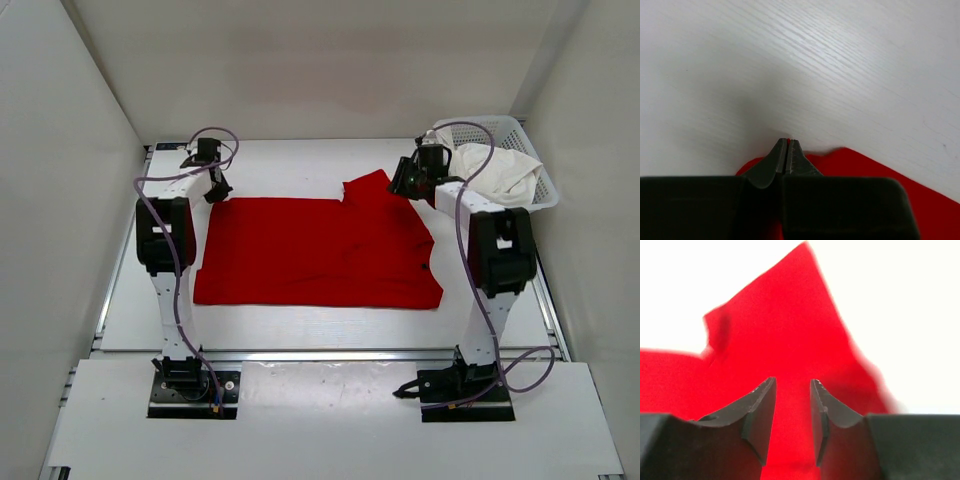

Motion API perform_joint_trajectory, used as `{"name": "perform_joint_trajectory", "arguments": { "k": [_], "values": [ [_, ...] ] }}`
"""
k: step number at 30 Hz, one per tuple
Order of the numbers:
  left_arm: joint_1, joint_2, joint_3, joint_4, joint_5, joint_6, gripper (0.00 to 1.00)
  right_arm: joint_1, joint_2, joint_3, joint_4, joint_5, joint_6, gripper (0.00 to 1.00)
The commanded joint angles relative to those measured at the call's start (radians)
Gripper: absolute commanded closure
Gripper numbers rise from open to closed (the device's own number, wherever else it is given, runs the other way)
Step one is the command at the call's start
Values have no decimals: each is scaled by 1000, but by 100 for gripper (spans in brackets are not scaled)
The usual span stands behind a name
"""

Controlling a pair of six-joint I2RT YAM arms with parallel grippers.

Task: Fold and stack the t-shirts
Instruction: Grap the side of the flattened tshirt furthest away from the robot with both arms

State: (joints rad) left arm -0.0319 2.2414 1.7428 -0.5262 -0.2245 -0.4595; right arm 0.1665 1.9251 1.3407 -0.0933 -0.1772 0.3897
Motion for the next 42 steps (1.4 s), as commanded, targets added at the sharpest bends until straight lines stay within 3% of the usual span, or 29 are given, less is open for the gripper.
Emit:
{"name": "perform_joint_trajectory", "arguments": {
  "k": [1,11,16,18,22,32,37,40,42],
  "values": [
    [-33,-129,-37,57,-12,12,100,-36,144,159,-63,96,-57,67],
    [-26,-147,-68,74,17,10,100,-38,613,856,-425,61,-118,63],
    [-17,-154,-84,72,33,-5,100,-33,834,1315,-626,12,-109,59],
    [-17,-160,-95,89,48,-13,100,-38,882,1397,-648,-7,-86,57],
    [-17,-177,-115,97,53,-21,100,-59,848,1299,-611,-74,-46,62],
    [-19,-187,-121,110,65,-27,100,-45,864,1330,-645,-117,-60,88],
    [-14,-189,-127,111,71,-27,100,-39,865,1330,-639,-128,-64,66],
    [-14,-184,-124,114,71,-28,100,-42,877,1330,-643,-148,-60,72],
    [-13,-187,-123,114,71,-27,100,-51,874,1339,-645,-153,-63,85]
  ]
}}
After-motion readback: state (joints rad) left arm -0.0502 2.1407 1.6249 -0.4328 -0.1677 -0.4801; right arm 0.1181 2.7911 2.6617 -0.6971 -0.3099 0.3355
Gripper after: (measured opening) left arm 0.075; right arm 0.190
